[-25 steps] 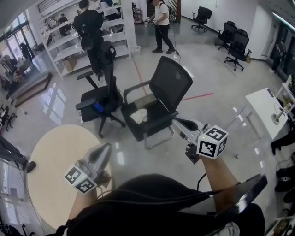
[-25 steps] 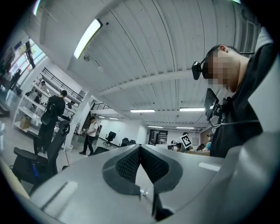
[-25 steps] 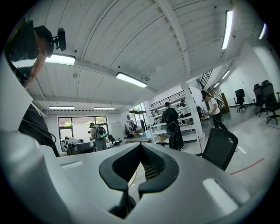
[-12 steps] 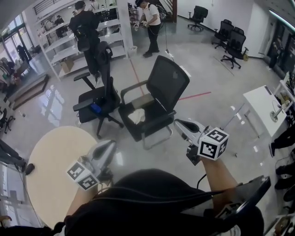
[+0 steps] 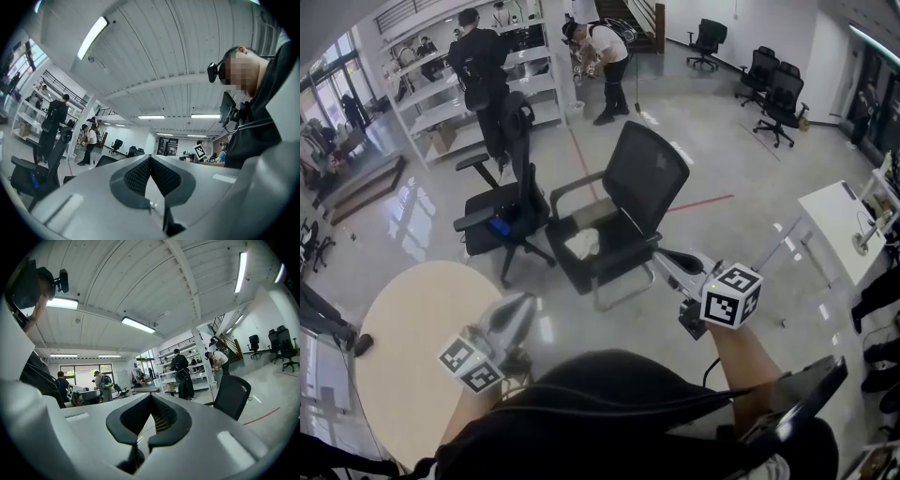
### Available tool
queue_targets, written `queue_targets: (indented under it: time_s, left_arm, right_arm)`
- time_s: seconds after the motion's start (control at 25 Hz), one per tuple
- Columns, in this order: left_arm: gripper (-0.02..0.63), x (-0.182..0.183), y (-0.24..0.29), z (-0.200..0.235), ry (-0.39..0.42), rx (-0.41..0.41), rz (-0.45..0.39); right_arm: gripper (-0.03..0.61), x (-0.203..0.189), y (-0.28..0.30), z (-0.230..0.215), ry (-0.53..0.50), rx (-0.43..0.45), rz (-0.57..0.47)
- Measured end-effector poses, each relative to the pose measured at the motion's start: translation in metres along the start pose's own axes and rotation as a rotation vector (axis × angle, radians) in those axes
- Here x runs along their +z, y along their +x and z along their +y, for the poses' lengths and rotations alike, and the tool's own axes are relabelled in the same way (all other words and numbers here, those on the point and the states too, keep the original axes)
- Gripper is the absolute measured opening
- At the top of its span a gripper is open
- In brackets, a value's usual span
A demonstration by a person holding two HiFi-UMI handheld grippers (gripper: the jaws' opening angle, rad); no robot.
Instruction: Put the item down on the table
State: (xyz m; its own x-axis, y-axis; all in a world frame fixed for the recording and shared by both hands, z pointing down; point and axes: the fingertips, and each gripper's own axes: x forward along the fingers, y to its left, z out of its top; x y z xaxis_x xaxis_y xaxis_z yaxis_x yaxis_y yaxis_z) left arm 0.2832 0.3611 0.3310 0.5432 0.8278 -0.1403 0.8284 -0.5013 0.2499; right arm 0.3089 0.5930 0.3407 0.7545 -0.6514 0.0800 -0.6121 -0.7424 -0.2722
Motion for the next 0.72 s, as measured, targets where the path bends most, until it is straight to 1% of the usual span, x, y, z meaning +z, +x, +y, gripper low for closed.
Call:
queue_targets:
  time_s: [0.2, 0.72]
  left_arm:
    - [-0.003, -0.0040, 0.0008, 0.0003, -0.003, 0.008, -0.001]
    - [-0.003, 0.0005, -0.0018, -0.0006, -0.004, 0.013, -0.016]
  right_arm:
    - [0.012, 0.0009, 0.0028, -0.0010, -0.001, 0.012, -0.001]
    - [0.012, 0.0055, 0.0051, 0.0037, -0.022, 0.026, 0.008]
